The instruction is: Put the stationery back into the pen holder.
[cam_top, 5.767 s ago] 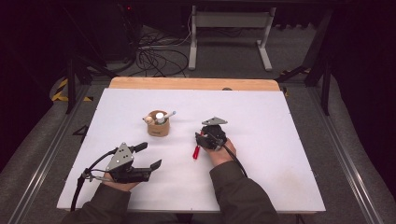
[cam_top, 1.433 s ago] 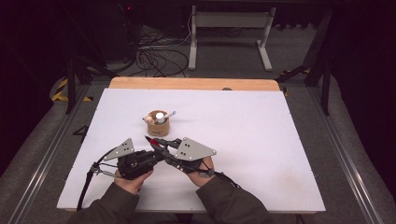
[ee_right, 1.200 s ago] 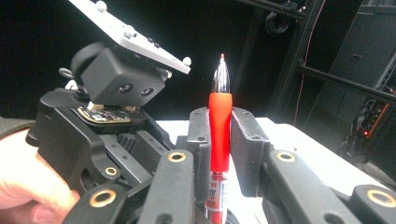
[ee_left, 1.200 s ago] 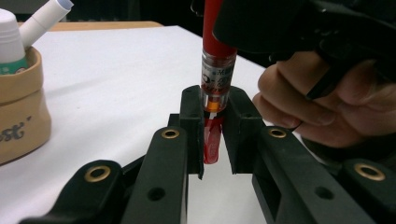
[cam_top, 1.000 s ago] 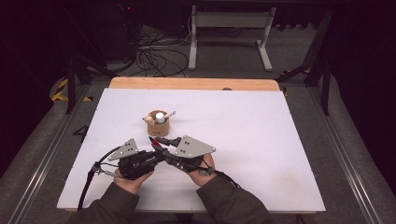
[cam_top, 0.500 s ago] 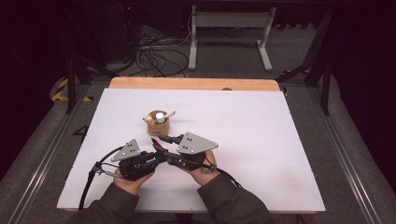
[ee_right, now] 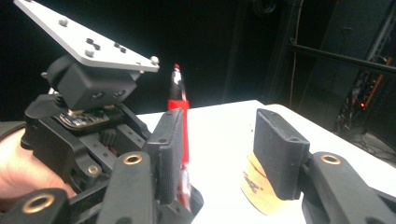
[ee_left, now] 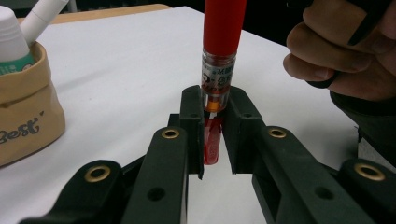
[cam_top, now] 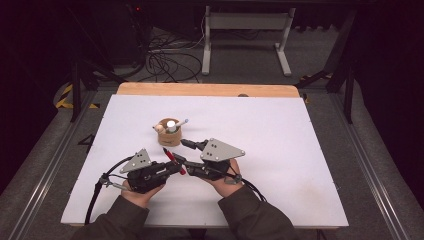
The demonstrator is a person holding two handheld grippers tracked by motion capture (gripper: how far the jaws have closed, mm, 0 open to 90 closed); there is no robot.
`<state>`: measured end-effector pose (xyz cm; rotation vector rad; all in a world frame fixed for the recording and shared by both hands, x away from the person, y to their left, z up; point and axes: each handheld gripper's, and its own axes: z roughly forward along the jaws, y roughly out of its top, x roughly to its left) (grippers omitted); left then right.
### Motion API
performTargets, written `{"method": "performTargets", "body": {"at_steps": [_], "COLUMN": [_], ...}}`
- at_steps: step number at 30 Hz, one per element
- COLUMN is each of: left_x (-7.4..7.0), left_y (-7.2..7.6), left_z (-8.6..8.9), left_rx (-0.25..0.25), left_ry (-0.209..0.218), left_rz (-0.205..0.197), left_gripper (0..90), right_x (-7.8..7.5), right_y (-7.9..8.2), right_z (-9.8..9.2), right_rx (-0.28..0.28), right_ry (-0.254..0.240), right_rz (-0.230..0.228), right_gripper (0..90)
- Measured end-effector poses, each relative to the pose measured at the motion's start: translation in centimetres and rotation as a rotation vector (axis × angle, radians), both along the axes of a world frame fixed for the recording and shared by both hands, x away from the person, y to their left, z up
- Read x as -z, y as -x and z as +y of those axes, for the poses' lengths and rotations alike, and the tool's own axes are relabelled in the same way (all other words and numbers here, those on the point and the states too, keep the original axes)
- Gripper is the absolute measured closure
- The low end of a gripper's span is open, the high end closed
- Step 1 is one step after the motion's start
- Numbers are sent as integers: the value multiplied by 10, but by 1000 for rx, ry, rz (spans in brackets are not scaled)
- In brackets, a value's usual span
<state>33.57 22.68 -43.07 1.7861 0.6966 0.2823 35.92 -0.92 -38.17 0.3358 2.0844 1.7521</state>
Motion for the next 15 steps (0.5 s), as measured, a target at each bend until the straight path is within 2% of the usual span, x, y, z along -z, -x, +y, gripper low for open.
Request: {"method": "performTargets", "body": {"at_steps": [10,13,15], "left_x": [-5,-6,-7], "left_y": [-2,-2,-2], "left_z": [4,4,5], "left_rx": [-18,-24,-26], "left_ry": [-14,-13,-23], "left_rz": [-23,-22,-35], "left_gripper": [794,793,794], "right_x": [3,3,3], "right_y": [-3,-3,-3], "right_z": [-27,-34,-38], "right_rx": [58,74,83], "right_ry": [9,8,5], "right_rz": [39,38,40], "right_gripper": [452,438,428]}}
